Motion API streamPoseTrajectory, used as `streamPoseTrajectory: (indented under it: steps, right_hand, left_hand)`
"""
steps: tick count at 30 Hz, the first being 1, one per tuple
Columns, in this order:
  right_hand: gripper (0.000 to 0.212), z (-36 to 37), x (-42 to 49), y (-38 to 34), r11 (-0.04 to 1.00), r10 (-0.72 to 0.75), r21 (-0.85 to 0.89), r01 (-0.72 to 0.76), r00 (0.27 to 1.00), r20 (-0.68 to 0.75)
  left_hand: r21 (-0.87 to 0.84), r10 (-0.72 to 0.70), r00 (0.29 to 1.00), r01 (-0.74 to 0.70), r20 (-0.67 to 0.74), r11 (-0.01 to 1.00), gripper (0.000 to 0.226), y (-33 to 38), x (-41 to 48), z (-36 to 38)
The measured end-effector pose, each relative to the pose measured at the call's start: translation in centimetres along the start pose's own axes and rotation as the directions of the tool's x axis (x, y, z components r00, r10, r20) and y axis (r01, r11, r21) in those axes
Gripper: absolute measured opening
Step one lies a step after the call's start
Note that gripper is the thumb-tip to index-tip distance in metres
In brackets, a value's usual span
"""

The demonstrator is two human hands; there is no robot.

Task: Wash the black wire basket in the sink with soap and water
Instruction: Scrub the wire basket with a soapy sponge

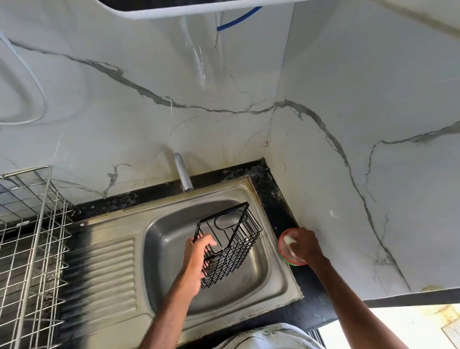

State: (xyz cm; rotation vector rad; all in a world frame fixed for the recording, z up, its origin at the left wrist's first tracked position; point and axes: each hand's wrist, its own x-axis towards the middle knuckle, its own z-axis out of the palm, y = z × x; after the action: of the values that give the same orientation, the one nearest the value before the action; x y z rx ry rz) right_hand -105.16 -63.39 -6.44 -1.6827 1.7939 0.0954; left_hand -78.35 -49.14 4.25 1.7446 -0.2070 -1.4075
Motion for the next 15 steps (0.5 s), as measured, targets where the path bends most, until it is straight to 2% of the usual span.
streamPoseTrajectory:
  steps: [2, 5, 7, 9, 12, 13, 15]
  right_hand:
    - [0.057, -0.4, 0.4, 0.5, 0.996, 0.014, 0.087, -0.013, 1.000, -0.015]
    - [0.038, -1.0, -0.2, 0.6, 0.988, -0.003, 0.154, 0.016, 0.996, -0.087]
    - [0.031, -1.4, -0.6, 0.7, 0.966, 0.031, 0.260, 0.003, 0.992, -0.125]
    - [0.030, -1.5, -1.1, 0.6, 0.893, 0.098, 0.448, -0.038, 0.989, -0.112]
    - [0.013, -2.0, -1.6, 0.5, 0.722, 0.190, 0.672, -0.166, 0.981, 0.039]
    - [0.017, -1.9, -1.5, 0.6, 0.664, 0.204, 0.720, -0.201, 0.975, 0.085]
    - [0.036, -1.5, -1.3, 1.2, 0.673, 0.216, 0.711, -0.205, 0.973, 0.076]
  left_hand:
    - [-0.001, -0.005, 1.000, 0.005, -0.007, 1.000, 0.088, -0.1, 0.3, 0.0]
    - [-0.008, -0.006, 1.000, 0.006, -0.006, 1.000, 0.082, 0.0, 0.4, 0.2]
    - [-0.014, -0.006, 1.000, 0.006, -0.001, 1.000, 0.075, 0.1, 0.3, 0.3]
    - [-0.022, -0.001, 1.000, 0.001, 0.002, 1.000, 0.067, 0.0, 0.4, 0.3]
    - [-0.037, -0.015, 1.000, 0.016, 0.022, 0.999, 0.080, -0.1, 0.3, 0.4]
    - [-0.041, -0.012, 1.000, 0.013, 0.026, 0.999, 0.082, -0.1, 0.2, 0.5]
    - [-0.047, -0.008, 1.000, 0.009, 0.030, 0.999, 0.081, -0.1, 0.1, 0.5]
